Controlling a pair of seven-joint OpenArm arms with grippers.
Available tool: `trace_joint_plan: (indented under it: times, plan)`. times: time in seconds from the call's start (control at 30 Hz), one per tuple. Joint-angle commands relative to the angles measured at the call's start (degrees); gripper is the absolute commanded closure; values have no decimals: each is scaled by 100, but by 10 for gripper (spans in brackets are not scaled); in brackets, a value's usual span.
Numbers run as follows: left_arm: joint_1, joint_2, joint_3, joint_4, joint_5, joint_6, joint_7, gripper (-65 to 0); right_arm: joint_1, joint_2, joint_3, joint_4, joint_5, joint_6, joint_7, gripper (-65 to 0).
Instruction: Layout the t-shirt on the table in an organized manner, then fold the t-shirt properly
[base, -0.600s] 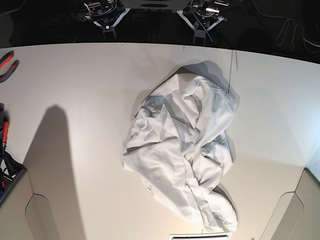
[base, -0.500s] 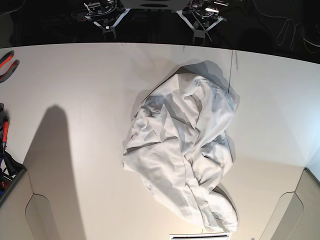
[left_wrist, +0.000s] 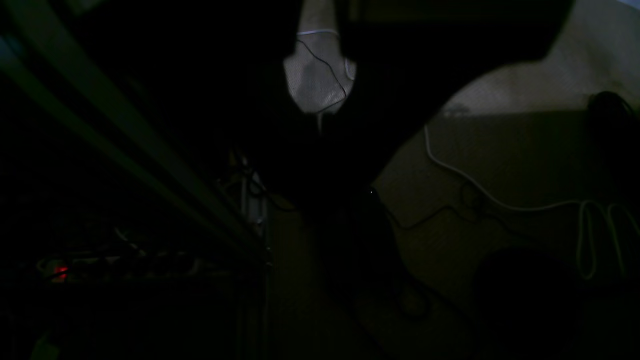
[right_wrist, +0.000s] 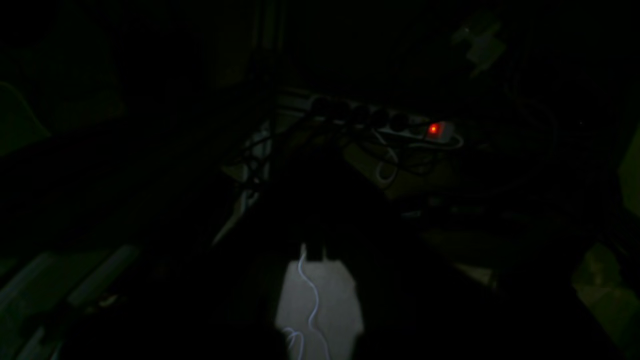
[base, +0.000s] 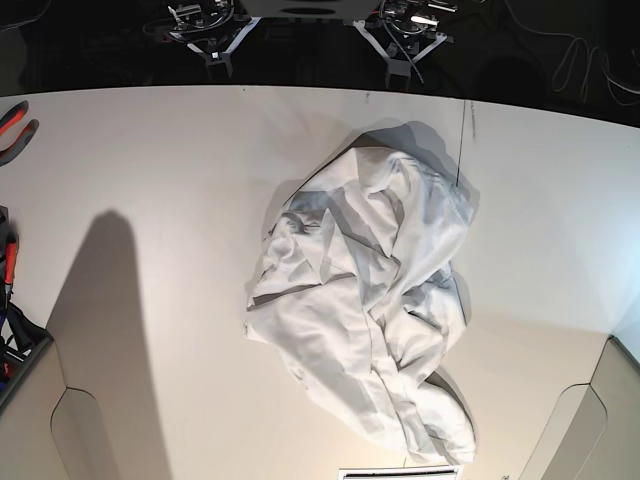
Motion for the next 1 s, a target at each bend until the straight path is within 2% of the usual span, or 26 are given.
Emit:
trace_joint_plan:
  times: [0.0, 0.47, 0.67, 0.83, 0.97]
  plan:
    - [-13, 28, 15, 39, 13, 24, -96, 0, 28, -13, -4, 37, 20, 37, 90, 0]
    - [2, 28, 15, 39, 13, 26, -94, 0, 24, 4, -4, 37, 20, 35, 90, 0]
    - [289, -9, 15, 330, 13, 28, -94, 0, -96, 50, -4, 37, 20, 31, 92, 0]
    - [802, -286, 15, 962, 11, 28, -94, 0, -398, 138, -4, 120, 22, -9, 92, 0]
    - [1360, -669, 15, 1659, 9, 28, -94, 0, -887, 393, -4, 629, 22, -459, 92, 0]
